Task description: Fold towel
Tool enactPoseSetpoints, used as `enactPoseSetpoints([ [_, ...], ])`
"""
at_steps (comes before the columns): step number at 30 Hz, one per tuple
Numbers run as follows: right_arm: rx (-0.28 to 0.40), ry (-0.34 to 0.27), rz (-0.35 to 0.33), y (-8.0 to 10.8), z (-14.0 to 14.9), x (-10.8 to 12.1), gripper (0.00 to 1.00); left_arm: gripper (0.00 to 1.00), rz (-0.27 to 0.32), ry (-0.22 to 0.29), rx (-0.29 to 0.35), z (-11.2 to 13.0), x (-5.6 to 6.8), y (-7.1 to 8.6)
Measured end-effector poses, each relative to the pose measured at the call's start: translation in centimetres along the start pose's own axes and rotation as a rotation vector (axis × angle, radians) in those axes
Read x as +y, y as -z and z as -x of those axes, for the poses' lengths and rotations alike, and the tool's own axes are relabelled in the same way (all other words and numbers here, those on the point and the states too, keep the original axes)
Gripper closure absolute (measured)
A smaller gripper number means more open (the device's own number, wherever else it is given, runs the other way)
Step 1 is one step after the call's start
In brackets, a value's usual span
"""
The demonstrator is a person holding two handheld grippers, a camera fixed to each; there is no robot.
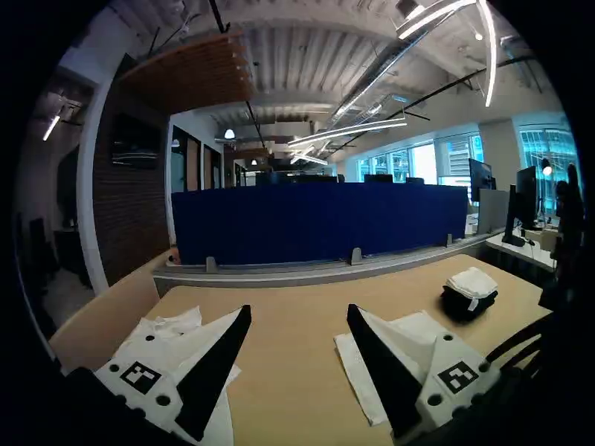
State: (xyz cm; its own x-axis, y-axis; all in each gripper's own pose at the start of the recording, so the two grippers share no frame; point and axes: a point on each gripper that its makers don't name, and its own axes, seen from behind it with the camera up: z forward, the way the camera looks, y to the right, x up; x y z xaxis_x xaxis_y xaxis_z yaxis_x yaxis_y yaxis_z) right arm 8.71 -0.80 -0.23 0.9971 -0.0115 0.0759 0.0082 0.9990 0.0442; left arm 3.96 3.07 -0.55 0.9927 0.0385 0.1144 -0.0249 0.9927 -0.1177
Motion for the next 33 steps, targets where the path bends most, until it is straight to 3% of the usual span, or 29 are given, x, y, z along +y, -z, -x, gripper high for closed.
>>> enactPoseSetpoints([
  [14, -0.119, 0.054, -0.128, -0.2, -0.1, -2.9, 0.0, 0.04, 0.07, -0.063, -0.077, -0.6, 0.5, -0.2],
  [33, -0.346, 0.15, -0.37, 1.1, 4.9, -7.5, 0.0, 0.04, 0.179, -0.064, -0.288, 4.2, 2.6, 0.7],
])
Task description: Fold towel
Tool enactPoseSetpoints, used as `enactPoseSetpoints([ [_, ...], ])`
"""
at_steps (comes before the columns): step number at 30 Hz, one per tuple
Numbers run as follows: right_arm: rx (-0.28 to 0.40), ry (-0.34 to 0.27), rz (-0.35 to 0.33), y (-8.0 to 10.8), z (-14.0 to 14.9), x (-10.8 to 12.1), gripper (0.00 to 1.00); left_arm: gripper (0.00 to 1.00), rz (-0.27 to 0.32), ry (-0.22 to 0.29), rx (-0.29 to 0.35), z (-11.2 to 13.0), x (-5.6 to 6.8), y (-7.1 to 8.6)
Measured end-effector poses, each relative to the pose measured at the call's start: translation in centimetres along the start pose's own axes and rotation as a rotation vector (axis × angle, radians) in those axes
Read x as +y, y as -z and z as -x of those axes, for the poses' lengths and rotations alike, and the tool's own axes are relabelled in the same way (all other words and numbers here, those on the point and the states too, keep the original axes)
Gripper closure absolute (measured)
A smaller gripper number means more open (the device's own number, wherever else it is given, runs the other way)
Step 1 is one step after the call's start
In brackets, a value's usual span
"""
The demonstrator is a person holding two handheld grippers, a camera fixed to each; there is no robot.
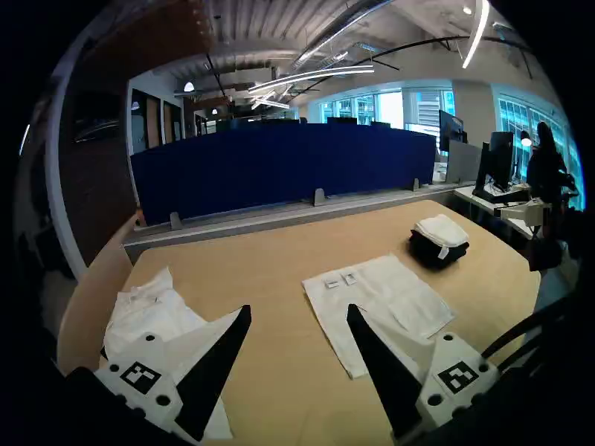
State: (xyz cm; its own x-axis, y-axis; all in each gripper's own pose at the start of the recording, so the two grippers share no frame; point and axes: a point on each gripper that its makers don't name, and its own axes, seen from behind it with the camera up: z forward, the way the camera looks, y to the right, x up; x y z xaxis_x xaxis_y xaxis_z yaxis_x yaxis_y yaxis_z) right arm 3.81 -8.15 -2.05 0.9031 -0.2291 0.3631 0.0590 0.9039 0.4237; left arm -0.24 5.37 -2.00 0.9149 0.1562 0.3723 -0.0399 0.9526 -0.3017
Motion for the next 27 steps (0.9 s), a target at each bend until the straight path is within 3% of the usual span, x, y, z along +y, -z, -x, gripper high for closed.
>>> enactPoseSetpoints([
  [6, -0.102, 0.017, -0.061, -0.7, 2.7, -1.2, 0.0, 0.04, 0.036, -0.003, -0.073, 1.9, 1.1, 0.0],
  [12, -0.16, 0.057, -0.099, -1.1, 4.5, -2.3, 0.0, 0.04, 0.052, 0.019, -0.099, 3.1, 1.5, -0.3],
  [27, -0.256, 0.086, -0.14, -3.4, 10.2, -3.8, 0.0, 0.04, 0.047, -0.003, -0.149, 7.2, 1.3, -1.2],
])
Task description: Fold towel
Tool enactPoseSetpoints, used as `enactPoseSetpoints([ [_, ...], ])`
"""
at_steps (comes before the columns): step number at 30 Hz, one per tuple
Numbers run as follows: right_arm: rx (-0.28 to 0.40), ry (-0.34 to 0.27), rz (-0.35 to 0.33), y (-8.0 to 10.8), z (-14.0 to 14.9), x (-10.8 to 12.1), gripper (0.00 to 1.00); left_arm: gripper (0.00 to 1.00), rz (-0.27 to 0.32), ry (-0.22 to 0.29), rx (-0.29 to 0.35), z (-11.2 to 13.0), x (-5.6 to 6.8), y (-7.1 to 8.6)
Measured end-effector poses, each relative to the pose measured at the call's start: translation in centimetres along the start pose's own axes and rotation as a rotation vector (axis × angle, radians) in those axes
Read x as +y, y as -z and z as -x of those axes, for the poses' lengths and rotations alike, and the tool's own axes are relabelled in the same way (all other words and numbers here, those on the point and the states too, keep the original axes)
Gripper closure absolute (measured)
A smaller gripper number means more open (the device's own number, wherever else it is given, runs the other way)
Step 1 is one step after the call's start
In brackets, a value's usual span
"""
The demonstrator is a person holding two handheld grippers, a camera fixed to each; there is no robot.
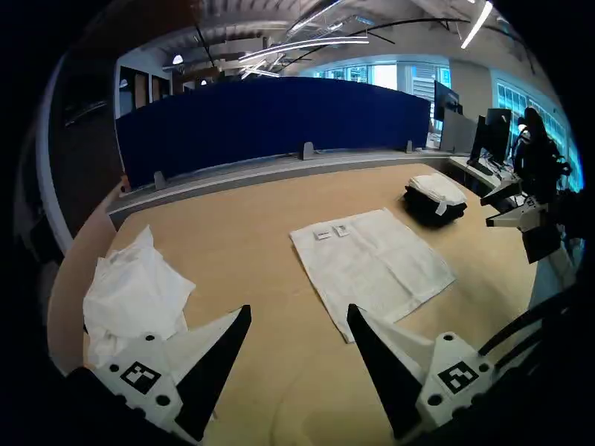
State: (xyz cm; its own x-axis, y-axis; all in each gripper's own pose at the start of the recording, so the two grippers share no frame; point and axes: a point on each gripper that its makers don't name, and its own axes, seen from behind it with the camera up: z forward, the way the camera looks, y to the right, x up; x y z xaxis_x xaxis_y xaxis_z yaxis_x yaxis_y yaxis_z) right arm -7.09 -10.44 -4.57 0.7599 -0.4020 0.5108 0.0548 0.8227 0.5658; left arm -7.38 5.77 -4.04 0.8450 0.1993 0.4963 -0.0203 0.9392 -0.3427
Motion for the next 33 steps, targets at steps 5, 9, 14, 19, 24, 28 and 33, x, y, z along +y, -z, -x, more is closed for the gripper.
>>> enactPoseSetpoints([
  [5, -0.037, 0.018, -0.019, -1.4, 1.9, -0.6, 0.0, 0.04, 0.01, -0.012, -0.007, 1.2, 0.3, -0.7],
  [9, -0.061, 0.03, -0.029, -2.4, 3.4, -0.9, 0.0, 0.04, 0.011, -0.024, -0.011, 2.0, 0.4, -1.1],
  [14, -0.094, 0.04, -0.041, -3.7, 5.4, -1.5, 0.0, 0.04, 0.006, -0.015, -0.012, 2.8, 0.4, -1.5],
  [19, -0.127, 0.041, -0.055, -4.6, 7.3, -2.1, 0.01, 0.04, 0.01, -0.002, -0.021, 3.8, 0.6, -2.0],
  [24, -0.16, 0.049, -0.056, -5.5, 9.0, -2.2, 0.07, 0.04, 0.019, 0.001, -0.03, 4.4, 0.9, -2.4],
  [28, -0.183, 0.048, -0.064, -6.1, 10.2, -2.5, 0.14, 0.04, 0.031, -0.005, -0.032, 4.6, 1.3, -2.8],
  [33, -0.204, 0.042, -0.074, -6.5, 11.3, -2.9, 0.23, 0.04, 0.052, -0.015, -0.036, 4.7, 1.9, -3.4],
])
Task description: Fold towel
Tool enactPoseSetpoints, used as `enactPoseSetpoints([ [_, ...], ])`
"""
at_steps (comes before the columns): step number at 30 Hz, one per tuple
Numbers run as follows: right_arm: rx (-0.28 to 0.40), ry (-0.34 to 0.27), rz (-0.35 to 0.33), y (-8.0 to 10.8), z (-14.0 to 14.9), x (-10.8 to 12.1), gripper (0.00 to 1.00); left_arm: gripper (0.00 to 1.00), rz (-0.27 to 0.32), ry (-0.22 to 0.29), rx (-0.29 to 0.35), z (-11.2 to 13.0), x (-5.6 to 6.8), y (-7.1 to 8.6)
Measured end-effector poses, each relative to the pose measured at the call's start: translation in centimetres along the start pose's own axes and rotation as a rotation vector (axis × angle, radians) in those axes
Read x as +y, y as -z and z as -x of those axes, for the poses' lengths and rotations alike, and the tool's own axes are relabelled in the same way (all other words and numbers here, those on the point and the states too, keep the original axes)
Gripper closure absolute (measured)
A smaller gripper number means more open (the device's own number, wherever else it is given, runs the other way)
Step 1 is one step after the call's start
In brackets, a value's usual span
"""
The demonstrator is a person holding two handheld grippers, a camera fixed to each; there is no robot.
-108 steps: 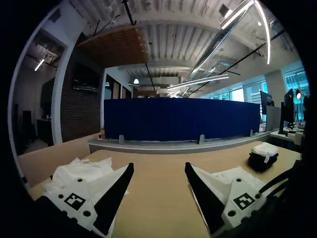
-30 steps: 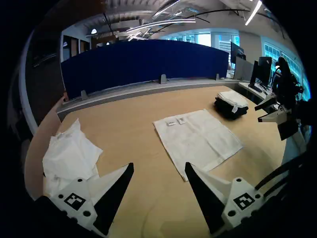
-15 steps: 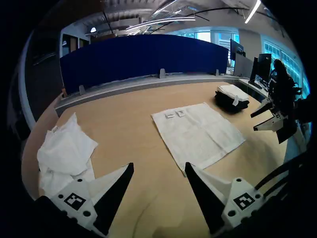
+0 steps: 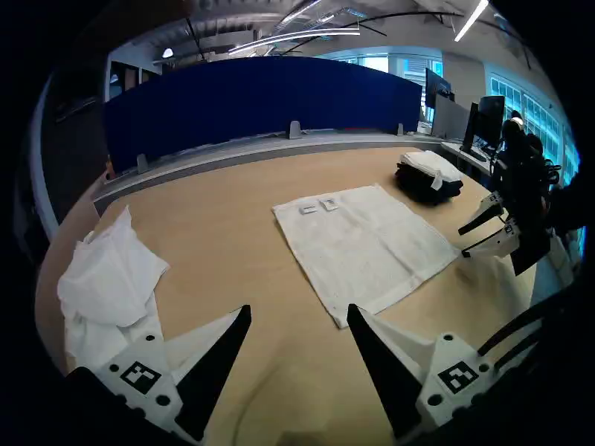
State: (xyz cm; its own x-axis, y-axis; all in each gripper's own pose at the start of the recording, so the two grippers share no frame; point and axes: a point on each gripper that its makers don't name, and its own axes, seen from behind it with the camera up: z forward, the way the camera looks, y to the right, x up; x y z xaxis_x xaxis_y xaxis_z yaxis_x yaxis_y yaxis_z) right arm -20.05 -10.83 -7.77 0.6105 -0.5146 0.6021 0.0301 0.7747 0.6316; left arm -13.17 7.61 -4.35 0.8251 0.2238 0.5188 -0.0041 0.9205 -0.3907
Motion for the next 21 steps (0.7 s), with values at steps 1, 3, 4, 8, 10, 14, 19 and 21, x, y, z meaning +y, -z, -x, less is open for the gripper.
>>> enactPoseSetpoints([
  [1, -0.005, 0.0, -0.004, -0.1, 0.2, -0.1, 0.26, 0.04, 0.003, -0.003, -0.001, 0.0, 0.1, -0.1],
  [3, -0.013, -0.001, -0.01, -0.3, 0.5, -0.3, 0.31, 0.04, 0.009, -0.008, -0.003, 0.0, 0.3, -0.4],
  [4, -0.016, -0.001, -0.011, -0.4, 0.6, -0.4, 0.33, 0.04, 0.013, -0.01, -0.003, 0.0, 0.5, -0.5],
  [8, -0.024, -0.007, -0.01, -0.7, 1.1, -0.5, 0.35, 0.04, 0.034, -0.019, -0.007, -0.1, 1.0, -0.8],
  [10, -0.025, -0.012, -0.013, -0.8, 1.2, -0.7, 0.39, 0.04, 0.046, -0.026, -0.012, 0.0, 1.4, -1.0],
  [14, -0.022, -0.021, -0.017, -0.9, 1.2, -0.9, 0.54, 0.04, 0.067, -0.047, -0.023, 0.1, 1.9, -1.3],
  [19, -0.025, -0.027, -0.014, -1.1, 1.5, -1.1, 0.58, 0.04, 0.099, -0.068, -0.036, 0.2, 2.7, -1.9],
  [21, -0.025, -0.031, -0.014, -1.2, 1.6, -1.1, 0.65, 0.04, 0.113, -0.074, -0.043, 0.3, 3.0, -2.1],
])
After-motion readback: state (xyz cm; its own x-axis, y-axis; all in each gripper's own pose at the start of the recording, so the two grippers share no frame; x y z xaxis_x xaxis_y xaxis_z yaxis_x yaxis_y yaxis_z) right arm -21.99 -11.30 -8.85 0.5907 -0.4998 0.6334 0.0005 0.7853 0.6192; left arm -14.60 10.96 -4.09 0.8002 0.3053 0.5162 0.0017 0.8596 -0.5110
